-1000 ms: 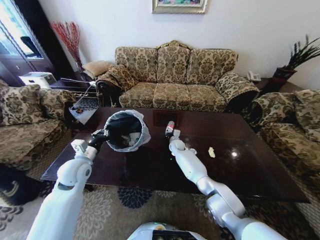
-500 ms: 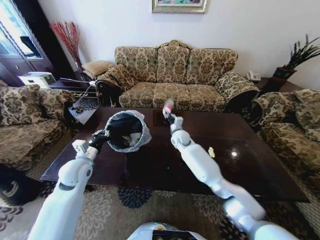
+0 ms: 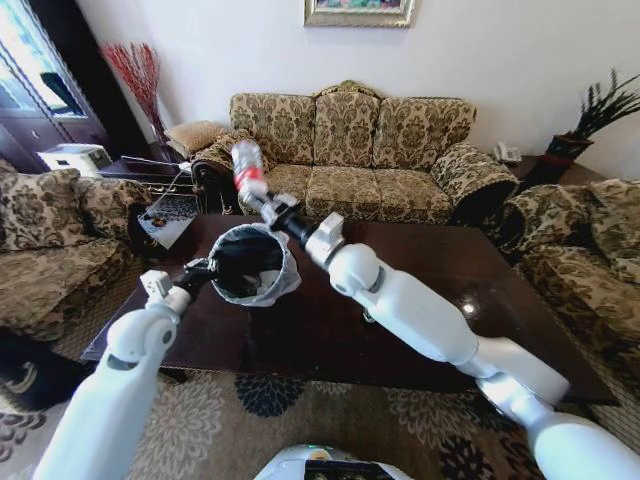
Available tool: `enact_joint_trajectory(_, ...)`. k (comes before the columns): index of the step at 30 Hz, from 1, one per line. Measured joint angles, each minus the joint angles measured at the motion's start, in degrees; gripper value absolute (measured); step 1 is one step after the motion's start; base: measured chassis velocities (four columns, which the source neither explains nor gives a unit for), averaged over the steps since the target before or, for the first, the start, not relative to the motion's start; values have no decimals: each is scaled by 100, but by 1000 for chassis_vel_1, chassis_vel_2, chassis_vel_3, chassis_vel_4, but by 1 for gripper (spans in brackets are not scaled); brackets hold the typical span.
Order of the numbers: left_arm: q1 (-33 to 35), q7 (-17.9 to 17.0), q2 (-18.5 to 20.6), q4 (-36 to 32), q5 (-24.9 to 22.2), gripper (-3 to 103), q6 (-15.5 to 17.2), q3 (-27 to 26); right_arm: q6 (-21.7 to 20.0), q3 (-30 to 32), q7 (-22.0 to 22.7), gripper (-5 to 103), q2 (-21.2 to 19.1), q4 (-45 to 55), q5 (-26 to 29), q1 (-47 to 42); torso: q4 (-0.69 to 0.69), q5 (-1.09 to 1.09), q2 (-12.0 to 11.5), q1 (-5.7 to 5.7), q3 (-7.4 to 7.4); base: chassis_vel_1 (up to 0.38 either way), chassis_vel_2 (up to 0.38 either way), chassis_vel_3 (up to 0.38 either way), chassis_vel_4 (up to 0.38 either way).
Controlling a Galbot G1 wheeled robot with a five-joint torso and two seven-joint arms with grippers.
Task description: Move to the front of the table and place the trash on the table into the trash bin.
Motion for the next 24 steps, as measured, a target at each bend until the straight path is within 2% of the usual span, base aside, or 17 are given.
enact_joint_trajectory(4, -125, 5, 24, 19, -91, 0, 134, 74, 5, -115, -188, 13, 58, -145, -143, 30, 1, -1, 0, 0, 0, 0, 0, 0, 0)
enact_joint_trajectory(5, -151, -1, 20, 25, -97, 0, 151, 96, -47, -115, -247, 9, 52, -146, -179, 32, 1, -1, 0, 0, 0, 0, 0, 0, 0)
enact_joint_trajectory(8, -184, -11, 11, 29, -104, 0, 190, 115, -183, -101, -378, 12, -12, -133, -218, 32, 1, -1, 0, 0, 0, 0, 0, 0, 0)
enact_joint_trajectory(10, -196, -13, 9, 29, -107, 0, 202, 120, -183, -88, -431, 22, -69, -147, -281, 6, 0, -1, 0, 0, 0, 0, 0, 0, 0)
enact_joint_trajectory(11, -196, -13, 9, 29, -107, 0, 202, 120, -183, -88, -431, 22, -69, -147, -281, 6, 0, -1, 0, 0, 0, 0, 0, 0, 0)
enact_joint_trajectory(15, -200, -6, 6, 0, -105, 0, 256, 119, -145, -77, -461, 44, -102, -199, -390, -63, 1, -1, 0, 0, 0, 0, 0, 0, 0)
enact_joint_trajectory(17, -196, 0, 3, -13, -102, 0, 272, 118, -139, -83, -461, 44, -100, -212, -394, -69, 1, -1, 0, 0, 0, 0, 0, 0, 0)
enact_joint_trajectory(18, -183, 2, -3, -38, -97, 0, 285, 115, -135, -92, -460, 55, -91, -236, -397, -76, 0, -1, 0, 0, 0, 0, 0, 0, 0)
enact_joint_trajectory(20, -174, 2, -5, -54, -93, 0, 288, 111, -135, -101, -458, 55, -84, -238, -397, -77, 0, -1, 0, 0, 0, 0, 0, 0, 0)
enact_joint_trajectory(23, -144, -2, -4, -103, -88, 0, 289, 84, -134, -154, -452, 71, -78, -206, -398, -71, 1, -1, 0, 0, 0, 0, 0, 0, 0)
enact_joint_trajectory(24, -144, -2, -4, -103, -88, 0, 289, 84, -134, -154, -452, 71, -78, -206, -398, -71, 1, -1, 0, 0, 0, 0, 0, 0, 0)
